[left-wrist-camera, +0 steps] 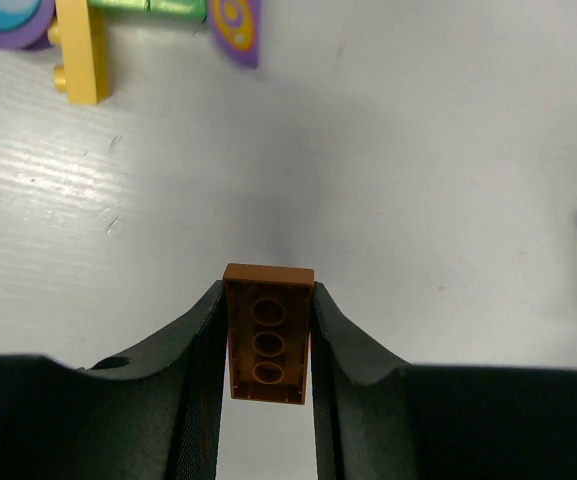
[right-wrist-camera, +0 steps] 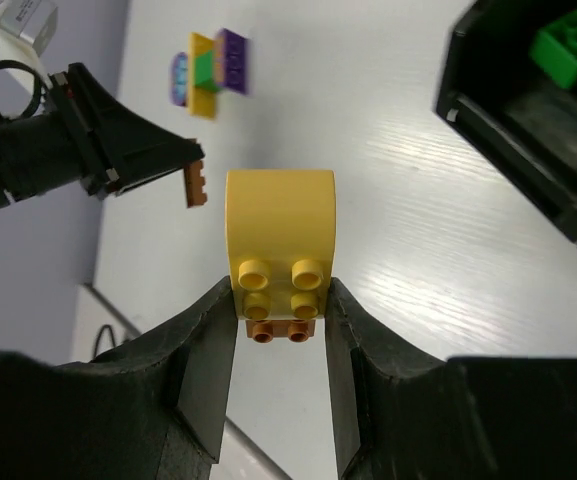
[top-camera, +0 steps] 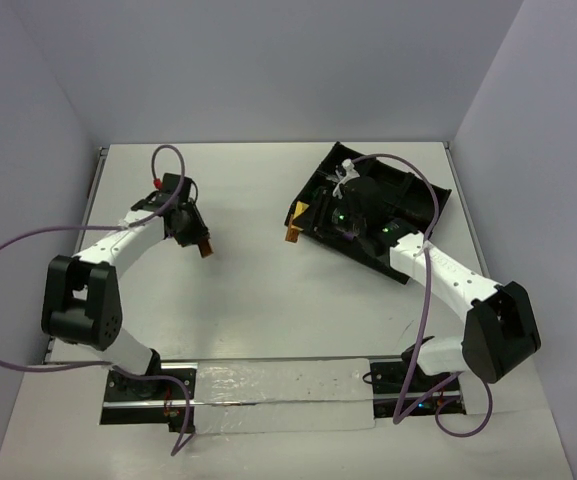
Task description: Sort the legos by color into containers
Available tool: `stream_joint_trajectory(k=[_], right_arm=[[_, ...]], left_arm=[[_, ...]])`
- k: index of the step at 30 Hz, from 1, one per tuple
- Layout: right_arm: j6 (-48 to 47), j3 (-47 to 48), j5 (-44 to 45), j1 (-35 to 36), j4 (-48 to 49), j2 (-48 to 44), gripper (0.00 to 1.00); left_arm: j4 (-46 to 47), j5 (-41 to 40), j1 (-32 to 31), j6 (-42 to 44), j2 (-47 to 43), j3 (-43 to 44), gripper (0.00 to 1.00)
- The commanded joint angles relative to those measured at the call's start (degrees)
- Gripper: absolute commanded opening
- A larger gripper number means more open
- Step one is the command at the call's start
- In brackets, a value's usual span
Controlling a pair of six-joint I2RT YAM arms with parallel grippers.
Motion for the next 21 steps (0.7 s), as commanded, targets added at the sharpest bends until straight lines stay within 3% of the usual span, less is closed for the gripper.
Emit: stream_joint_trajectory(k=[1, 6, 9, 10, 12, 14, 17, 21], right_arm=[[-6.3, 2.5, 6.9, -0.3, -9.4, -2.9, 0.0], [-6.6, 2.0, 7.3, -0.4, -9.9, -3.4, 0.0], [-6.6, 2.0, 6.8, -0.3, -9.8, -3.2, 0.0], [-6.6, 2.1, 6.7, -0.4, -9.7, -3.2, 0.0], [-6.6, 2.2, 6.5, -0.3, -9.6, -3.1, 0.0], [-6.8, 2.6, 6.1, -0.3, -9.6, -2.9, 0.0], [-7.1, 3.3, 5.5, -0.3, -9.9, -2.4, 0.0], [-7.7, 3.9, 3.5, -0.3, -9.2, -1.6, 0.0]], left_arm=[[-1.0, -10.5, -4.2, -0.8, 3.5, -1.0, 0.0], [-0.9, -12.8, -7.4, -2.1, 6.7, -0.8, 0.0], [-1.1, -12.7, -8.1, -2.0, 7.9, -0.3, 0.09], [-1.6, -12.7, -8.2, -2.0, 8.3, -0.1, 0.17], [-1.9, -12.9, -8.3, -1.9, 8.9, 0.1, 0.24], [-2.3, -12.9, -8.5, -1.7, 8.7, 0.1, 0.55], [-3.1, -12.2, -8.6, -1.3, 7.0, 1.1, 0.85], [-6.1, -10.8, -8.6, 0.3, 3.0, 4.9, 0.91]])
